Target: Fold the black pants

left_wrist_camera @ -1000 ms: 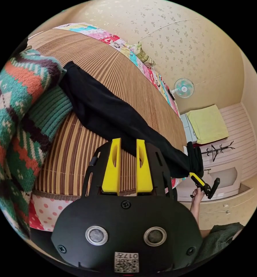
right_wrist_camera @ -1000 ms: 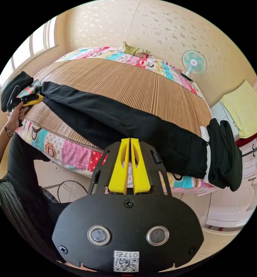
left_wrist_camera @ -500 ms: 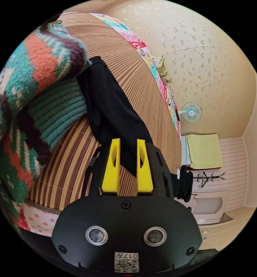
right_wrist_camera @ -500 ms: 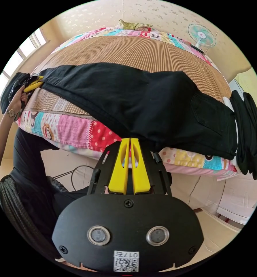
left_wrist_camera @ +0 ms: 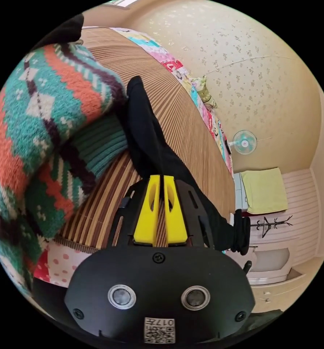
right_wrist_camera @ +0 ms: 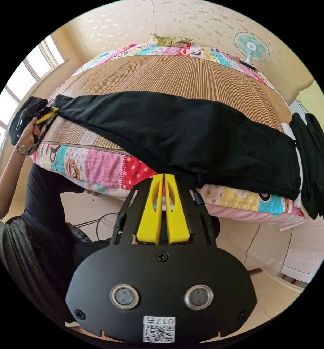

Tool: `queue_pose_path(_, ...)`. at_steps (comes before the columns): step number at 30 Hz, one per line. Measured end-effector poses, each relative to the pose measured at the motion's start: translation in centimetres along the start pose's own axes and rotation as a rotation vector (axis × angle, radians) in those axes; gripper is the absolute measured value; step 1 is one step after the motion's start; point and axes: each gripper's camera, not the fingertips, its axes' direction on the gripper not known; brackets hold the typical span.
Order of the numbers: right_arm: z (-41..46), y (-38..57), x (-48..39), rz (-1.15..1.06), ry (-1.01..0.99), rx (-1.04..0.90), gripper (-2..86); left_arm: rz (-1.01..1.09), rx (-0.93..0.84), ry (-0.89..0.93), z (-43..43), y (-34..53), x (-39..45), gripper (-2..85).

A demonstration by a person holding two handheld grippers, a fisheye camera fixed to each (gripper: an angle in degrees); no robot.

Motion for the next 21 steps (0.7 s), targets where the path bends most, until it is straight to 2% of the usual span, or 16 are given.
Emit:
queue_pose_path(3, -2.1, 0.1, 1.3, 0.012, -0.055, 0.09, 0.2, -0.067, -0.005, 0.046, 0.4, 1.1, -2.8, 4.2)
queue_pose_path(5, -4.1, 0.2, 2.4, 0.04, -0.07, 0.182, 0.1, -0.062, 0.054, 0.039, -0.5, 2.0, -3.2, 8.0)
queue_pose_path(7, -6.2, 0.2, 4.4, 0.126, -0.042, 0.278, 0.1, -0.048, 0.102, -0.015, -1.1, 2.5, -2.9, 12.7)
queue_pose_path(9, -6.6, -0.1, 6.3, 0.218, -0.017, 0.299, 0.2, -0.033, 0.113, -0.017, -0.9, 2.6, -2.8, 13.2)
queue_pose_path(11, -5.6, -0.6, 8.4, 0.302, -0.027, 0.272, 0.2, -0.045, 0.092, -0.01, 0.3, 2.3, -3.0, 10.4)
queue_pose_path(13, -3.3, -1.7, 10.8, 0.356, -0.145, 0.162, 0.3, -0.068, 0.057, 0.009, 1.5, 1.9, -3.4, 6.7)
queue_pose_path(18, -1.7, -0.8, 12.9, 0.412, -0.369, 0.169, 0.3, -0.245, 0.002, 0.241, 4.7, 2.3, -5.6, 1.7)
queue_pose_path(21, -2.5, 0.4, 14.3, 0.437, -0.415, 0.216, 0.4, -0.135, 0.068, 0.282, 3.8, 3.1, -2.6, 0.5)
